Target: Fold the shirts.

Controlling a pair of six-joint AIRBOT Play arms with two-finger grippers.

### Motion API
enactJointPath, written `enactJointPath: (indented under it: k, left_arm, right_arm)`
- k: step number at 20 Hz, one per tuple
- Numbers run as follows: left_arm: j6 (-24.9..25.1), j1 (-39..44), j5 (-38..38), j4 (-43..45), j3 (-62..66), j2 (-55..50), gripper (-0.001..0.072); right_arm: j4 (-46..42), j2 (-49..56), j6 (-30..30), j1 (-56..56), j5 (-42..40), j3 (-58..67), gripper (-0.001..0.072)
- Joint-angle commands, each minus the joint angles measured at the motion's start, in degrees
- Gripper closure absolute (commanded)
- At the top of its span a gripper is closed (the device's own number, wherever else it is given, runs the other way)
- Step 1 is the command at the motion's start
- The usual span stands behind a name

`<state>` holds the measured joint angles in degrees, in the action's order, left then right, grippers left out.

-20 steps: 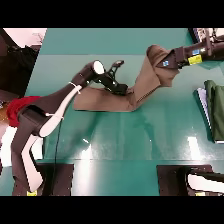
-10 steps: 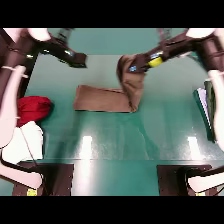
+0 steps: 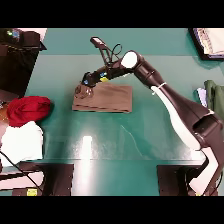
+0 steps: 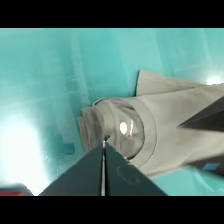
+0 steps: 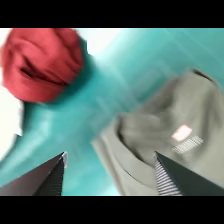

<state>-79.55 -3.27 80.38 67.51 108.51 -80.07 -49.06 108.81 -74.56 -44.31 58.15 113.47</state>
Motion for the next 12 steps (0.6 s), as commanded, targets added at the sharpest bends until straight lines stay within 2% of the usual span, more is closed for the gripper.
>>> enactJointPath:
  k: [1,4,6,8,9,10,12]
  left_arm:
    - [0.07,-1.01,1.86,-0.66,-0.35,1.03,0.0681]
    - [0.07,-1.01,1.97,-1.09,-3.67,1.03,0.0681]
    - [0.09,-1.01,1.55,-2.10,-6.91,1.03,0.0682]
    - [0.09,-1.01,0.61,-2.84,-9.90,1.03,0.0682]
    - [0.11,-1.01,0.04,-3.28,-11.08,1.03,0.0681]
    - [0.11,-0.98,-0.35,-3.56,-11.96,1.03,0.0681]
    - [0.28,-0.98,-0.57,-3.67,-12.39,1.03,0.0681]
  right_arm:
    - [-10.05,-6.93,-0.61,5.03,9.81,-7.34,0.0167]
    - [-12.35,-14.23,-2.25,13.60,15.41,-19.32,0.0167]
    - [-11.91,-18.88,-4.92,19.28,13.40,-29.90,0.0167]
    - [-10.21,-22.18,-6.51,23.43,7.91,-39.74,0.0155]
    - [-7.19,-22.75,-6.25,25.07,5.70,-43.43,0.0123]
    - [-2.84,-22.62,-4.74,26.58,4.76,-46.40,0.0018]
    - [5.60,-20.68,0.44,28.15,4.68,-49.31,0.0009]
